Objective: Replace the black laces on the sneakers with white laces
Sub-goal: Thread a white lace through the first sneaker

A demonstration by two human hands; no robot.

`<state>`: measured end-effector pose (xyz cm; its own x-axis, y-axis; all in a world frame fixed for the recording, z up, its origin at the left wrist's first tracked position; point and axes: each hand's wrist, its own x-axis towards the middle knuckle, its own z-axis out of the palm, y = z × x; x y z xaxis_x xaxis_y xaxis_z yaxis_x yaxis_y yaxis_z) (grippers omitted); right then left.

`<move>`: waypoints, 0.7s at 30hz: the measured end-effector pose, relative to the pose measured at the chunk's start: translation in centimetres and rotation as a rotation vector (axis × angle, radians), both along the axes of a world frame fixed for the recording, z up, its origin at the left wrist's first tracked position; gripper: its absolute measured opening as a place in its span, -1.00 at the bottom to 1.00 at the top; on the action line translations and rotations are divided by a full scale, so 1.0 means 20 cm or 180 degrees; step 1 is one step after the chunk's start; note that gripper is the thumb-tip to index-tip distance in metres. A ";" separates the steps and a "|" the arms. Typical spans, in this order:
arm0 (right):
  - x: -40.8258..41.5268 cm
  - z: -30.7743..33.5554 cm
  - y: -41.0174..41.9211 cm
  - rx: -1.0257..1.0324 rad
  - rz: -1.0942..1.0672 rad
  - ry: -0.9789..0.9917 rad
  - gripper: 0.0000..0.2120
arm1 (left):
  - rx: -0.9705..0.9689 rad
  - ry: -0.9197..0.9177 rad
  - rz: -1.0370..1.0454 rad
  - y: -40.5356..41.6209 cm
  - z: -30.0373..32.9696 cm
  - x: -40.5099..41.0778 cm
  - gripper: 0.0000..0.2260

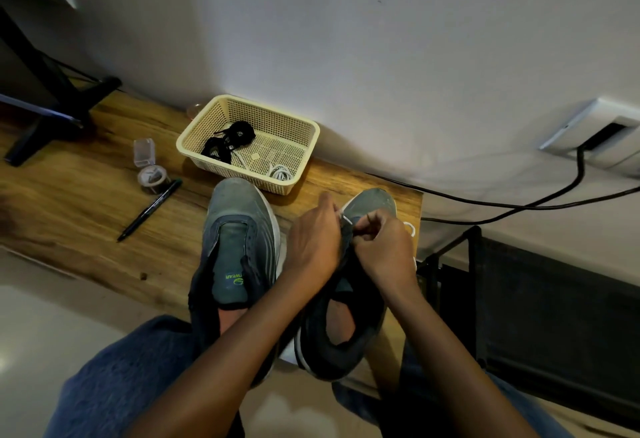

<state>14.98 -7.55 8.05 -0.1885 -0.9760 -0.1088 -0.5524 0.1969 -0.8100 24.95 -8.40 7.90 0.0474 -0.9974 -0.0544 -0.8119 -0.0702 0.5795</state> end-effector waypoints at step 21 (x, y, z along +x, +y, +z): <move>-0.36 -0.02 -0.15 0.1219 0.0918 0.1254 -0.84 | -0.0662 0.2738 0.1326 -0.10 0.15 0.15 -0.94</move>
<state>7.76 -10.51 7.66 -0.0204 -0.8991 -0.4373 -0.8699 0.2316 -0.4355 27.91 -10.47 10.93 0.4245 -0.9034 -0.0602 -0.0397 -0.0850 0.9956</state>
